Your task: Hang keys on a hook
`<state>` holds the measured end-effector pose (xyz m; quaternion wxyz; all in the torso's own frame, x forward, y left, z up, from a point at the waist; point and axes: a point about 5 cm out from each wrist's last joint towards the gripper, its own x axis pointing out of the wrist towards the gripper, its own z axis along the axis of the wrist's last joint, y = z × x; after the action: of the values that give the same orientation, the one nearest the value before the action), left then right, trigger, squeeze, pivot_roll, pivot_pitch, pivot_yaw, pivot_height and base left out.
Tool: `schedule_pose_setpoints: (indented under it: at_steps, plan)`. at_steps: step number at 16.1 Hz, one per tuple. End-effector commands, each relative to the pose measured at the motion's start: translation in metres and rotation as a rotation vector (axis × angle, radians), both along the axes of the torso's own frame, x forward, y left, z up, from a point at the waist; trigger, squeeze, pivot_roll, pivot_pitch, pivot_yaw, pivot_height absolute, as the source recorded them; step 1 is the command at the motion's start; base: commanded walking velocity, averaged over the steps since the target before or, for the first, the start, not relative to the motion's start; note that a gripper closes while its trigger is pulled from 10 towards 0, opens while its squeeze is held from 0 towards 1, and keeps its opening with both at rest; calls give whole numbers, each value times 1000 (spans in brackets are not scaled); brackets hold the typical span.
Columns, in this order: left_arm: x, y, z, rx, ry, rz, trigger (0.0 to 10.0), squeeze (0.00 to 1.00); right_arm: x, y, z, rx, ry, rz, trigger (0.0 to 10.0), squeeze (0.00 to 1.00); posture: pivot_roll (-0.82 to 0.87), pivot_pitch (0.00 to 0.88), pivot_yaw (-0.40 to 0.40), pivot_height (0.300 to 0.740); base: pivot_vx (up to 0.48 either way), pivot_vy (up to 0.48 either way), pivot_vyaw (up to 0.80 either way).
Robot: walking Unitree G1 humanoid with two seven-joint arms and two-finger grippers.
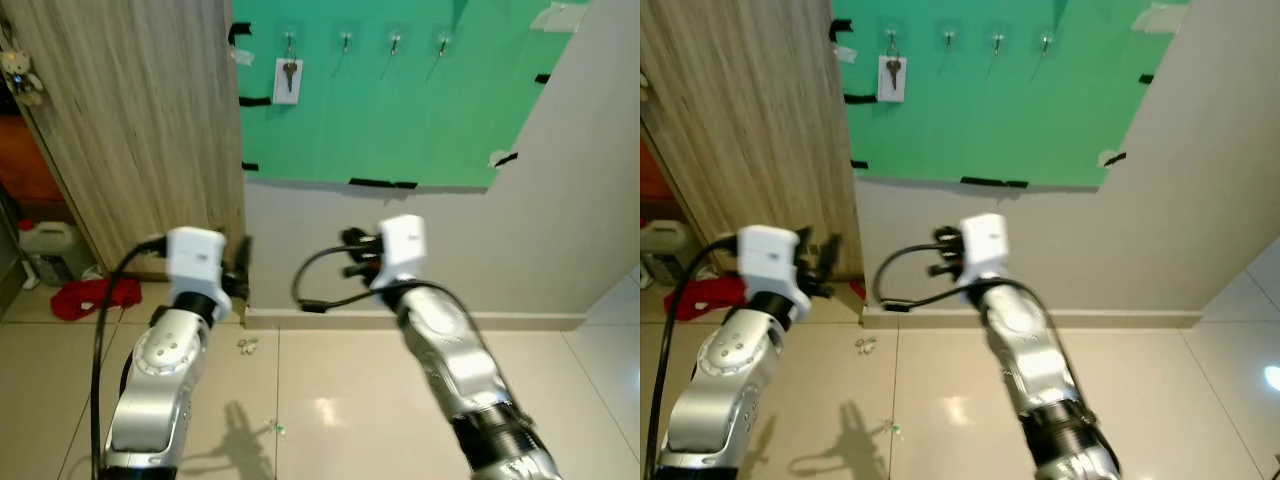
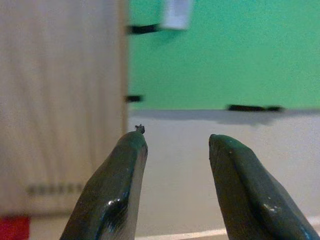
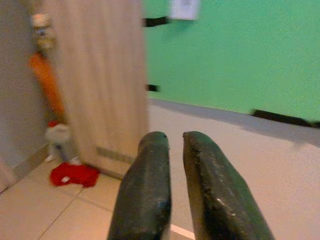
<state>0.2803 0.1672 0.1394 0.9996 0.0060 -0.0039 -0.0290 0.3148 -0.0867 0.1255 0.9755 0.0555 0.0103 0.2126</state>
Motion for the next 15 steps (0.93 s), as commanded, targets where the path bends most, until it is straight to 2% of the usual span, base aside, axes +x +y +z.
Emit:
schedule_pose_setpoints:
  at_steps: [1,3,5,7,9,15]
  plan:
    - [4,9,-3,-38,19,87,10000,0,1,-18,-2,-7,15,-85,10000,1000,42,0,-50,740,0,0,0]
    - [3,19,-9,-17,38,148,10000,0,1,-30,-4,-56,3,-137,10000,1000,29,0,-58,740,0,0,0]
    - [2,16,-7,9,20,125,10000,0,1,-36,-4,-77,-4,-165,10000,1000,30,0,-72,740,0,0,0]
    - [3,10,-5,35,-3,103,10000,0,3,-33,-3,-128,-34,-150,10000,1000,32,0,-80,740,0,-471,-238]
    - [5,5,-4,40,-21,82,10000,0,6,-32,-5,-110,-18,-159,10000,1000,35,0,-82,740,0,-472,-725]
    - [8,5,-6,50,-22,77,10000,0,11,-30,0,-94,-44,-171,10000,1000,21,0,-72,740,0,-471,-708]
